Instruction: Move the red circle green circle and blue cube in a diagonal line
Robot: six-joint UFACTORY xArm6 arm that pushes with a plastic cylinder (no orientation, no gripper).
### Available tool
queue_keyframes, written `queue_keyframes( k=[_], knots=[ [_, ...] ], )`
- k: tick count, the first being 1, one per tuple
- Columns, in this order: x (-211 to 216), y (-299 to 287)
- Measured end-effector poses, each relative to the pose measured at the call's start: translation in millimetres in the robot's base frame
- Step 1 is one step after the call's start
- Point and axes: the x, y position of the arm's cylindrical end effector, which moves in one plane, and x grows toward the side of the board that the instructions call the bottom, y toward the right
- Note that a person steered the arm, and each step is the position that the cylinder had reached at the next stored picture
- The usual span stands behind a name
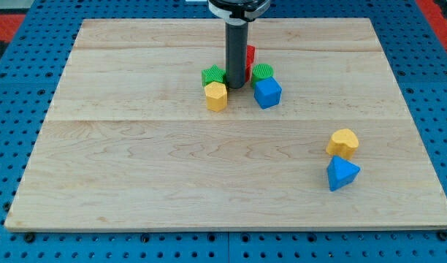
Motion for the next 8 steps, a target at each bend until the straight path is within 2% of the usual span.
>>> queue_keyframes(
  k=[1, 2, 3, 4, 5, 6, 7, 8],
  knots=[
    [-4.0, -0.8],
    [-31.8, -0.8],
    [-38.8, 8.6],
    [17.2, 29.9],
    [52.8, 45.2],
    [72.7, 72.5],
    [73.6, 79.4],
    [61.5, 53.0]
  ],
)
